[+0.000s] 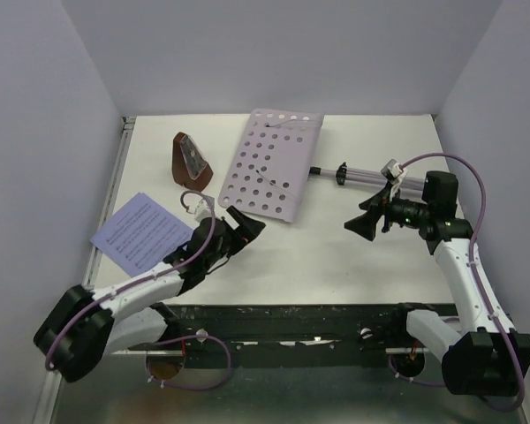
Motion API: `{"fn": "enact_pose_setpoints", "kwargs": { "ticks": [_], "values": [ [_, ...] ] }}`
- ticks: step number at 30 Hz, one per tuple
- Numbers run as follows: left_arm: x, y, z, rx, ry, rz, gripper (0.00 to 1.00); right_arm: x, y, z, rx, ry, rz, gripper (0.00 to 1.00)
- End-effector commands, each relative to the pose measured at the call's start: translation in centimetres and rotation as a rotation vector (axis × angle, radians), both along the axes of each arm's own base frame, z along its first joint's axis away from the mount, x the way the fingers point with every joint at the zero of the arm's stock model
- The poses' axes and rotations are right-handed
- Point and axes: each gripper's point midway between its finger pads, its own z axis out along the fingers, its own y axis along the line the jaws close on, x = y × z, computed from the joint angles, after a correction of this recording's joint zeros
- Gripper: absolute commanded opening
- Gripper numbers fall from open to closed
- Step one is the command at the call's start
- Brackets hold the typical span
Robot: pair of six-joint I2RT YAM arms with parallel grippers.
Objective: Set up the instrument practice props
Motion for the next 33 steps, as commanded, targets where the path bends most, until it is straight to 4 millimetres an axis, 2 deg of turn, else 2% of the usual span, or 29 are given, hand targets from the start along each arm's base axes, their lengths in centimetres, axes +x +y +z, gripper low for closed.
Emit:
{"fn": "enact_pose_setpoints", "kwargs": {
  "ticks": [1, 2, 5, 9, 15, 18, 22, 24, 27, 30, 33],
  "values": [
    [4.0, -1.9, 1.8, -0.132, -0.111, 0.166, 0.99, -0.9, 0.9, 1.2, 0.033, -0.040, 0.096, 1.00],
    [4.5, -2.2, 2.1, -0.165, -0.135, 0.185, 0.99, -1.1, 1.1, 1.2, 0.042, -0.039, 0.109, 1.00],
    [5.8, -3.0, 0.9, -0.198, -0.134, 0.223, 0.99, -1.2, 1.2, 1.3, 0.056, -0.036, 0.120, 1.00],
    [7.2, -4.1, 0.3, -0.292, -0.143, 0.258, 0.99, -1.3, 1.3, 1.4, 0.060, -0.038, 0.126, 1.00],
    [8.4, -5.0, -0.5, -0.383, -0.189, 0.273, 0.99, -0.8, 1.1, 1.0, 0.054, -0.034, 0.102, 1.00],
    [8.3, -5.1, -0.9, -0.358, -0.177, 0.264, 0.99, -0.2, 1.3, 0.4, 0.103, 0.056, 0.059, 1.00],
    [7.8, -4.6, -1.8, -0.298, -0.149, 0.257, 0.99, 0.1, 3.1, -0.1, 0.235, 0.260, 0.088, 1.00],
    [7.4, -4.5, -2.2, -0.288, -0.134, 0.251, 0.99, 0.8, 4.1, -0.5, 0.221, 0.329, 0.084, 1.00],
    [6.7, -3.9, -2.9, -0.295, -0.105, 0.261, 0.99, 3.3, 4.7, -1.5, 0.225, 0.444, -0.003, 1.00],
    [6.1, -2.9, -3.0, -0.303, -0.114, 0.277, 0.99, 4.9, 6.0, -1.7, 0.259, 0.508, -0.005, 1.00],
    [5.6, -2.1, -2.9, -0.297, -0.119, 0.290, 0.99, 6.9, 6.9, -3.5, 0.261, 0.611, -0.061, 1.00]
  ]
}}
